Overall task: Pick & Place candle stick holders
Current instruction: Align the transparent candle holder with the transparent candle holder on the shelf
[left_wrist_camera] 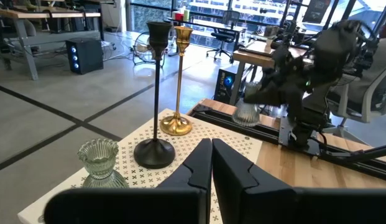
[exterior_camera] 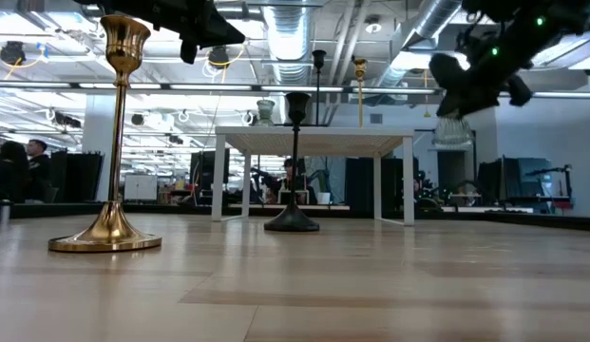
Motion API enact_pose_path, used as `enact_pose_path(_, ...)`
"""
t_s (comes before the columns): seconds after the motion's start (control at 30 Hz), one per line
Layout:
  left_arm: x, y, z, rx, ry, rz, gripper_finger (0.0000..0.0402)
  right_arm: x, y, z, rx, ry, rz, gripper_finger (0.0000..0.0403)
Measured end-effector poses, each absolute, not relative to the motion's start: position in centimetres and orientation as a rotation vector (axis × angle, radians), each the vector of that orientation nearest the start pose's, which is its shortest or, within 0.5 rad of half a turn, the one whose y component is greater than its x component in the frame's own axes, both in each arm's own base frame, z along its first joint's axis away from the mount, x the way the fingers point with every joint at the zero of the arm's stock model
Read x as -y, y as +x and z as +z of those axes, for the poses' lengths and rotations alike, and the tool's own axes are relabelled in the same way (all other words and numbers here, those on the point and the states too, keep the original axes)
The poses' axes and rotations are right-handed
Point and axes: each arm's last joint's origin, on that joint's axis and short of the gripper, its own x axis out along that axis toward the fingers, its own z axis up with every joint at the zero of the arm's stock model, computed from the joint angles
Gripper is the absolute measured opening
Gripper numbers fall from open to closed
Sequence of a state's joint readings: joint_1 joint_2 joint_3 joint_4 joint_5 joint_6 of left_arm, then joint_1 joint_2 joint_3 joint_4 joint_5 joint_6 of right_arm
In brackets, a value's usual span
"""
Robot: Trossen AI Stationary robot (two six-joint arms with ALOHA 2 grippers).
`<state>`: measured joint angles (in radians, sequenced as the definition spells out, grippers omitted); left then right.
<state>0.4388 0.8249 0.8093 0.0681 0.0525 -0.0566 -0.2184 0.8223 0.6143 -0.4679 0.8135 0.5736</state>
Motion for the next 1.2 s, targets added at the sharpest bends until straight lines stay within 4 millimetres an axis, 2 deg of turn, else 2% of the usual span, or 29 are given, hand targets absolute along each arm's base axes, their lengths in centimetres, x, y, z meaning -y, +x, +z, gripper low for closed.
enact_pose_path(0.33, -7.6, 16.7, 35.9, 0.062, -0.043, 0.385, 0.0011, 5.6, 15.6, 31.4, -0.236, 0.261, -1.098, 0.0113)
enact_pose_path(0.53, -7.6, 16.6, 35.9, 0.062, -0.043, 0.385, 0.0011, 5.8, 16.9, 33.5, -0.219, 0.249, -1.072, 0.0113)
enact_pose_path(0.9, -7.6, 16.6, 35.9, 0.063, -0.043, 0.385, 0.0011, 6.4, 23.9, 35.6, -0.319, 0.148, -0.925, 0.0113)
enact_pose_path(1.2, -7.7, 16.6, 35.9, 0.064, -0.044, 0.419, 0.0011, 6.9, 29.6, 35.8, -0.299, 0.142, -0.7, 0.0113)
